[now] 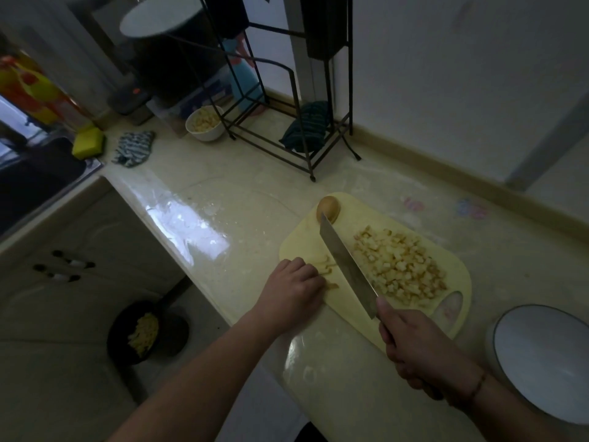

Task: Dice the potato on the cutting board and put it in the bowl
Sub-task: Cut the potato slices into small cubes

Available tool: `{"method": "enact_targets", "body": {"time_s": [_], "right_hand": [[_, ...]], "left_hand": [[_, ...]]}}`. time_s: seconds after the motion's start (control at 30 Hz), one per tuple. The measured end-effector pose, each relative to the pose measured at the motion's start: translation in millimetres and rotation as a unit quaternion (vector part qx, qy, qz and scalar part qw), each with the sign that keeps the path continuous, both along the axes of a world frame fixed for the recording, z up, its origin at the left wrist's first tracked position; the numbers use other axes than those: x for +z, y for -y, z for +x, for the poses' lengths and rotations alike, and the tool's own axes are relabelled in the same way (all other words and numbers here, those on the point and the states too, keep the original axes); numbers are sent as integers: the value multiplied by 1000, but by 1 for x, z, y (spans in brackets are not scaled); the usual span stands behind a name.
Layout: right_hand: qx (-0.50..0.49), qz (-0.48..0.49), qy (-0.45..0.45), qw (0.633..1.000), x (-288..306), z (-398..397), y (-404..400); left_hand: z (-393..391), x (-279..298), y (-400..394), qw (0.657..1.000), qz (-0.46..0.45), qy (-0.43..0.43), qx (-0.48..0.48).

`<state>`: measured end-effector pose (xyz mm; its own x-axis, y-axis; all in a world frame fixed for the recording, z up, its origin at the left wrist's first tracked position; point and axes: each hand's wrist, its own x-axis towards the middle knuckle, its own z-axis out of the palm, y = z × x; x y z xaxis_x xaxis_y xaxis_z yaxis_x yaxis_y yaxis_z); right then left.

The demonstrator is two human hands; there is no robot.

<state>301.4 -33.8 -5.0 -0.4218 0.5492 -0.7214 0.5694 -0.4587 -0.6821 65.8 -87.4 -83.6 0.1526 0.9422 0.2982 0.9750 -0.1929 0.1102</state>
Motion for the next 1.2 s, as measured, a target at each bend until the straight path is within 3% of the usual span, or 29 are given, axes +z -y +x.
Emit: {"method": "enact_targets", "body": {"time_s": [0.17,0.37,0.43,0.53,0.63,0.83,1.2], "right_hand": [[0,10,4,1000,0,0,-1],[1,30,0,1000,-2,0,2],[3,43,1,999,-2,0,3],[14,81,13,997,-4,0,5],[28,120,22,992,-7,-2,8],[35,191,27,981,-16,-5,12],[46,234,25,971,-15,-15,8]], "left_hand": [[4,10,-8,994,-19,75,75],[6,8,-4,994,-27,96,36],[5,11,-3,993,-19,96,67],[5,23,-6,969,-133,81,193],[6,25,-10,944,-223,98,221],[14,29,-13,935,-231,141,231],[16,33,-16,934,-237,73,257]]}}
